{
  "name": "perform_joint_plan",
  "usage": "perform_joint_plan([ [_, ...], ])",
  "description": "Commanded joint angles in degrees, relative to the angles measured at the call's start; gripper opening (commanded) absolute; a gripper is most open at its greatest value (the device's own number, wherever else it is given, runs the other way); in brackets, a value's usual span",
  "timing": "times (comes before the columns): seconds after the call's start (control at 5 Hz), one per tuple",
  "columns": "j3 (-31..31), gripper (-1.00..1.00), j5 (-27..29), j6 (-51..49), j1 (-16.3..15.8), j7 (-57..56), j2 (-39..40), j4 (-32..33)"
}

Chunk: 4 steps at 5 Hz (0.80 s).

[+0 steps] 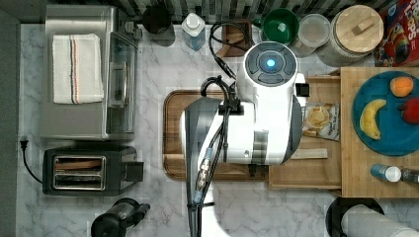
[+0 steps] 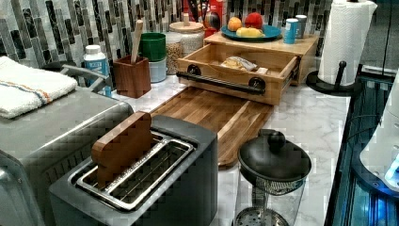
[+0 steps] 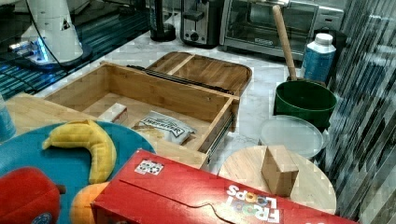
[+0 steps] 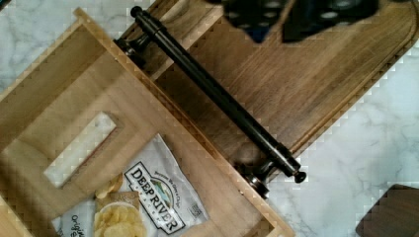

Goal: Close the drawer.

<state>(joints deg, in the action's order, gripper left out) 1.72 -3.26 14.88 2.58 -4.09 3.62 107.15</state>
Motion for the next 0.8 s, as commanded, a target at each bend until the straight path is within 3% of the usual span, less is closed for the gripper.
perform_joint_plan([
  [0.2,-0.7,1.0,0.5,5.2,0.2,-8.0,-2.3,4.0],
  [0.6,-3.5,1.0,1.0,11.2,-1.5,-30.9,-3.3,9.1],
  [0.8,-3.9,1.0,2.6,9.1,-2.1,-35.8,-1.0,8.2],
])
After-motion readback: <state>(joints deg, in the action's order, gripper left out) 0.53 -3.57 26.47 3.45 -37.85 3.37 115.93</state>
